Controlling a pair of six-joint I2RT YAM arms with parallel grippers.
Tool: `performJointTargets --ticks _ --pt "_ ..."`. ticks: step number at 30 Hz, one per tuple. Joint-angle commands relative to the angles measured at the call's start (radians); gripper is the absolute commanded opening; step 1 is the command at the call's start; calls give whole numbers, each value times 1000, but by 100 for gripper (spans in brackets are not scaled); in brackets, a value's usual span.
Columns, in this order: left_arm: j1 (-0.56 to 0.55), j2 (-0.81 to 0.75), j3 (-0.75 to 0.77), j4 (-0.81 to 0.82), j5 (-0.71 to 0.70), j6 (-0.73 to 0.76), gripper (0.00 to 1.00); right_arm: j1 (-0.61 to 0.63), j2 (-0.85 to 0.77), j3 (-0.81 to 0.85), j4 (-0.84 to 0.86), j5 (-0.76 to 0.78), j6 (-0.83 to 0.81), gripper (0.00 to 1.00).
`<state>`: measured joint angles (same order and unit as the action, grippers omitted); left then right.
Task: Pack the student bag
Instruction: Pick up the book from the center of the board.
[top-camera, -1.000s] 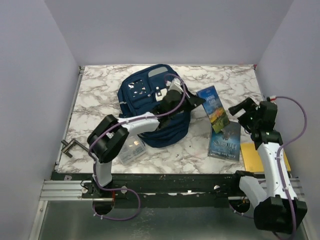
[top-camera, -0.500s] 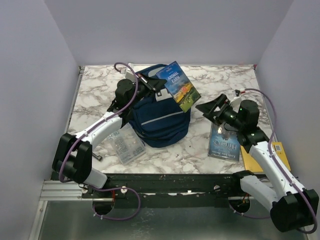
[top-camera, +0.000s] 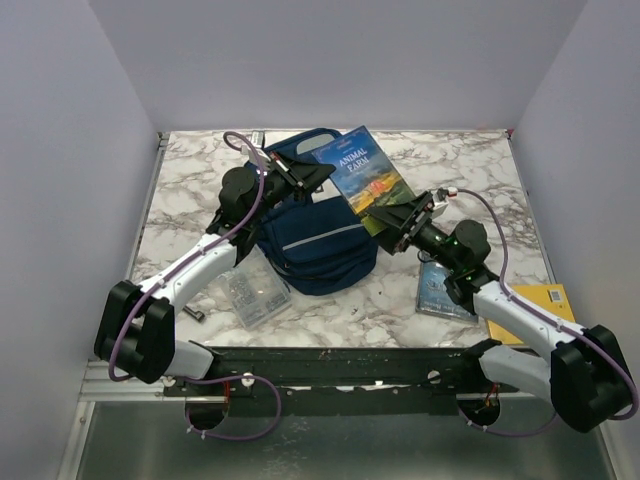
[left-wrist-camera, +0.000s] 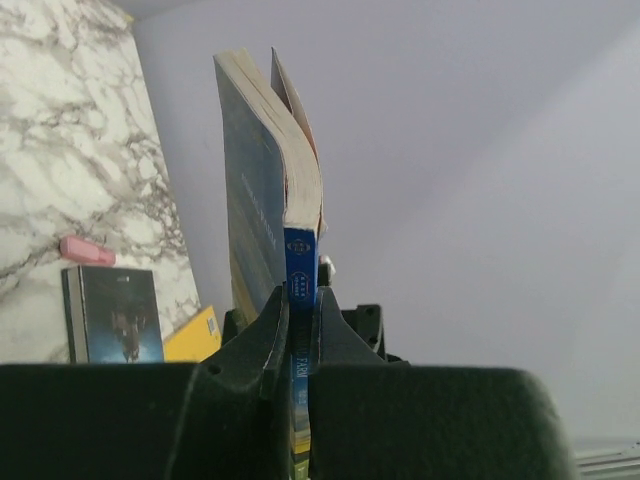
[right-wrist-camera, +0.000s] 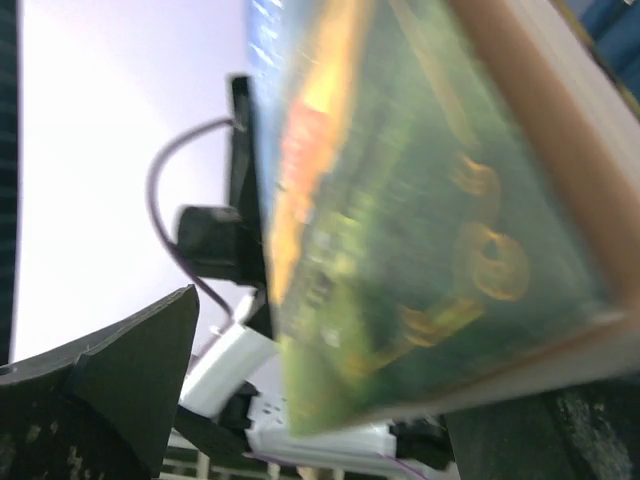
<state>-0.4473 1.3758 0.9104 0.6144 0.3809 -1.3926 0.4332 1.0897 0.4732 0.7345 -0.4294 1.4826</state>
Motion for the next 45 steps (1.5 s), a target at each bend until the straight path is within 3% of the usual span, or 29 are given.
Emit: performJointTargets --ticks 1,7,11,13,14,16,20,23,29,31,38,45 --pt "-7 -70 -73 116 45 -70 0 1 -8 -23 204 132 102 90" --pt "-8 -100 -155 167 60 -74 0 4 -59 -92 232 228 131 63" --pt "-21 -86 -156 183 105 -75 0 3 -102 -87 167 240 96 23" --pt "-36 -78 -146 185 132 -51 0 4 -118 -83 142 244 82 10" --pt "-43 -72 -142 183 151 -38 0 4 -128 -85 138 249 77 8" --pt "-50 -69 -158 183 180 -12 15 3 -155 -75 89 261 42 1" --pt "-48 -110 -249 106 186 113 51 3 -238 14 -229 295 -138 1" --pt "-48 -165 -241 -116 185 303 58 4 -304 51 -441 373 -221 1" --pt "-50 -283 -149 -664 -61 750 62 4 -429 75 -723 559 -386 1" --pt "-56 -307 -117 -764 -146 854 62 4 -459 100 -823 614 -458 0" --pt "-244 -258 -58 -878 -373 1206 63 3 -511 233 -1098 783 -665 0" --pt "-301 55 140 -1018 -417 1274 63 4 -613 251 -1218 801 -725 1"
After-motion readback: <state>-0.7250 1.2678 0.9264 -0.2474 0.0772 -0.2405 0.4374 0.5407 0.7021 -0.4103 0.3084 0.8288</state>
